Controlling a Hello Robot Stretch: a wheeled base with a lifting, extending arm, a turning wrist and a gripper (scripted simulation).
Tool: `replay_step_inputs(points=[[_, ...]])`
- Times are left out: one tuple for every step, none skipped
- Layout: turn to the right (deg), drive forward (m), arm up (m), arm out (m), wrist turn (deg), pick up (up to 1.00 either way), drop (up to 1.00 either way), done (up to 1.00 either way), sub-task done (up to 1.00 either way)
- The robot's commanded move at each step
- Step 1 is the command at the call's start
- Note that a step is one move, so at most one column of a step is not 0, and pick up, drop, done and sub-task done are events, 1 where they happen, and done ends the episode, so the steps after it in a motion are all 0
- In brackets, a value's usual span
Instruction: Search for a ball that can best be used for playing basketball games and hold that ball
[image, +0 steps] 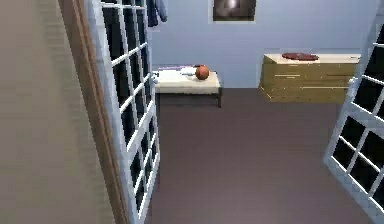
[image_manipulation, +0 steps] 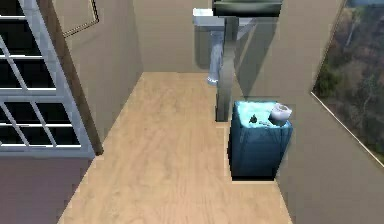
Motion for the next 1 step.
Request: replay_step_inputs(points=[[15.0, 0.00, 0.00, 0.00, 0.0, 0.00, 0.00, 0.00, 0.00]])
